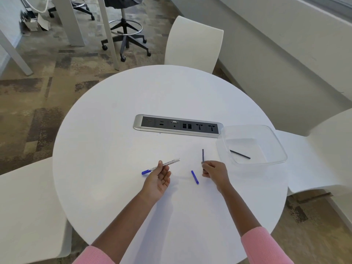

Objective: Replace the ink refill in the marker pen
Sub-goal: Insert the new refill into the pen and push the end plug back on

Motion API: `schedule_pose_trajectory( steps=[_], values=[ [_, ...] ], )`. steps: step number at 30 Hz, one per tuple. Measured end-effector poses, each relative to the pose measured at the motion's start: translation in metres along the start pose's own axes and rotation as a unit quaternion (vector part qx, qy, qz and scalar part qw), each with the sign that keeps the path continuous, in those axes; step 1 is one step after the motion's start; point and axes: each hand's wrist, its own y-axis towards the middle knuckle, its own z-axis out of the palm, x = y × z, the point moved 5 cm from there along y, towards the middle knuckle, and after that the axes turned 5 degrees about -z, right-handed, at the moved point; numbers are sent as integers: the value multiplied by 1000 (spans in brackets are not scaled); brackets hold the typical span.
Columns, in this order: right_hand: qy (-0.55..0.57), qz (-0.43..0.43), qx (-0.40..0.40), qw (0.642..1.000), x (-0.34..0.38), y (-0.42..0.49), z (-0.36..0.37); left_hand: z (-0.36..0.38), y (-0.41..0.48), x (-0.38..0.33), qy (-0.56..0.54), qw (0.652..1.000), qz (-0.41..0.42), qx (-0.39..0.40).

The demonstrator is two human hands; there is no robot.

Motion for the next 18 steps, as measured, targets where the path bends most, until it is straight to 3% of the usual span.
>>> schedule_pose_trajectory(
  steps=[6, 18],
  values=[
    [170, 2, 78, 982, 36, -23, 19, 5, -1, 2, -18, 1000, -4, 4],
    [259, -62, 111, 958, 59, -38, 38, 15, -2, 2, -36, 999, -4, 3]
  ],
)
